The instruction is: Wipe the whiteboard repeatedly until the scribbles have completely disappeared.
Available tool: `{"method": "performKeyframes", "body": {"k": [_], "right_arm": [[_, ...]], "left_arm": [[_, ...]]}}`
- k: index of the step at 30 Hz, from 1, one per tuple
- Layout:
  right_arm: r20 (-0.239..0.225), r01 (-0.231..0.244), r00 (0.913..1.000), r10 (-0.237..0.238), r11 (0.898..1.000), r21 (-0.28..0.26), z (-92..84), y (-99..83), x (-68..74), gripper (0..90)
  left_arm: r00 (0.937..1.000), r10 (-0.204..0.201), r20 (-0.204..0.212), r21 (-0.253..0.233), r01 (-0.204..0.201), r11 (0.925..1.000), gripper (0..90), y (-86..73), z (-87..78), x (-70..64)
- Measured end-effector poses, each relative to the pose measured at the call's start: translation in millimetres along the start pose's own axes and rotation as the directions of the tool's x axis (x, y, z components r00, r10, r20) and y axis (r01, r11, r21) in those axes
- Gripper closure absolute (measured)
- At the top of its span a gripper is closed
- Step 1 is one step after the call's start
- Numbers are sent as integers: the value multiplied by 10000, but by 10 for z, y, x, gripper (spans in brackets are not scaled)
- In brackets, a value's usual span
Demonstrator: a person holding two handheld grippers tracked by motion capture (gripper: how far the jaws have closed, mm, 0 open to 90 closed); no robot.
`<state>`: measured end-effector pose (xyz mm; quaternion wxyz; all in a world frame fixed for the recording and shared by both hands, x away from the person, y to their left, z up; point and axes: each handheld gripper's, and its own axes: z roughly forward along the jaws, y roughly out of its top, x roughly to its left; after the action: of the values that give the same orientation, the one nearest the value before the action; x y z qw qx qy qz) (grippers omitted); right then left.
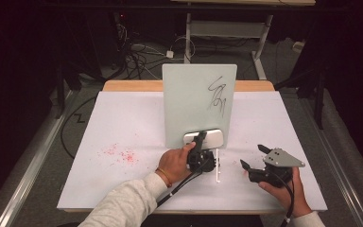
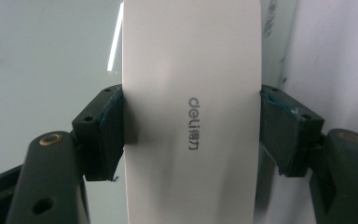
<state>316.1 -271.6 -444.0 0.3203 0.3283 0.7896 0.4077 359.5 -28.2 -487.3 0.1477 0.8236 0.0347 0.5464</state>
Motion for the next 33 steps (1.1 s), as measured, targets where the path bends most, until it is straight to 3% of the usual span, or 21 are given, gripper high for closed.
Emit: {"method": "performKeyframes", "body": {"k": [8, 16, 23, 28, 33], "right_arm": [[-30, 60, 10000, -60, 10000, 22, 5, 1, 11, 210], [-84, 154, 9998, -154, 9998, 79, 16, 0, 27, 210], [-121, 206, 9997, -205, 9997, 121, 31, -1, 32, 211], [-159, 186, 9997, -184, 9997, 152, 36, -4, 41, 211], [-145, 211, 9997, -209, 9997, 137, 36, -4, 36, 211]], "left_arm": [[9996, -247, 107, 227, 244, 9994, 292, -300, -78, 145], [9999, -146, 82, 319, 143, 9994, 292, -384, -93, 118], [9978, -660, 63, 235, 658, 9976, 292, -254, -74, 215], [9923, -1236, -18, 68, 1236, 9923, 292, -114, -48, 306], [9914, -1283, -243, -37, 1283, 9917, 292, 29, -13, 298]]}}
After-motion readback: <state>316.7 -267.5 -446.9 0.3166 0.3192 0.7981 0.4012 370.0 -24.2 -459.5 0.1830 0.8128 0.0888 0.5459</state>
